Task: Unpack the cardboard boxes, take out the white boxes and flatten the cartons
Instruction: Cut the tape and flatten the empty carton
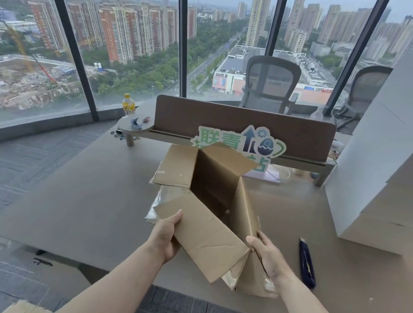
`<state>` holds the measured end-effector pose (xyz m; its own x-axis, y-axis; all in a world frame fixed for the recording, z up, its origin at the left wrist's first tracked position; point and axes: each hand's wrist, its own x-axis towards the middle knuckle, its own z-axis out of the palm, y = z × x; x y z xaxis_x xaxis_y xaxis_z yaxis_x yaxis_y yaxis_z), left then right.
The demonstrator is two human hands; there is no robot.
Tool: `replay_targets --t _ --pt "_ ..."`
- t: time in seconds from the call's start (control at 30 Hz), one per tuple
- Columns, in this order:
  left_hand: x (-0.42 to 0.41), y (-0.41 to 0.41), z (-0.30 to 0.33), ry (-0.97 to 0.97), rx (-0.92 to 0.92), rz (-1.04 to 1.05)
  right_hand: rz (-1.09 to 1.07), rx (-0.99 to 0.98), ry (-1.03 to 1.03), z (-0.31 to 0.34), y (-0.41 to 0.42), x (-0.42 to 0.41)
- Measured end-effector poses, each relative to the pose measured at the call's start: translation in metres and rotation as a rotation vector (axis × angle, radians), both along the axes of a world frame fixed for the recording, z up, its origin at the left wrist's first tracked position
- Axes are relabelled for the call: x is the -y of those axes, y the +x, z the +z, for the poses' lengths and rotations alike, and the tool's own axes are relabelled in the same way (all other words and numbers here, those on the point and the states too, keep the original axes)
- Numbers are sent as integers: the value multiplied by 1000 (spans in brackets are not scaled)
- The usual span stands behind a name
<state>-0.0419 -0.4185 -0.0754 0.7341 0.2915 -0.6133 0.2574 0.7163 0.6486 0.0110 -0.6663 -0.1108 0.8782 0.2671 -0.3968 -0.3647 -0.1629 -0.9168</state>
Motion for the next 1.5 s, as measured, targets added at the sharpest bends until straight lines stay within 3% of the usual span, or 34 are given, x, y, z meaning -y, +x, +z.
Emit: replay_targets --t 0.37,0.43,0.67,0.8,0.93,1.07,1.17,1.5 --pt "21 18 29 -5 -42 -116 317 67 50 27 -33 25" --pt "24 20 31 -16 -46 -125 293 92 31 24 -36 25" --pt "33 21 35 -66 6 -170 -114 491 -186 19 -39 33" --pt "27 28 40 -58 41 -149 -262 574 -175 32 -40 31" --pt "22 31 47 -49 46 -153 -645 462 104 53 -34 25" --pt "21 33 46 -12 27 -176 -993 92 499 61 -17 23" --pt "22 33 47 13 9 -199 -870 27 659 61 -8 17" --pt "34 46 56 49 1 -280 -341 489 211 104 -19 -6"
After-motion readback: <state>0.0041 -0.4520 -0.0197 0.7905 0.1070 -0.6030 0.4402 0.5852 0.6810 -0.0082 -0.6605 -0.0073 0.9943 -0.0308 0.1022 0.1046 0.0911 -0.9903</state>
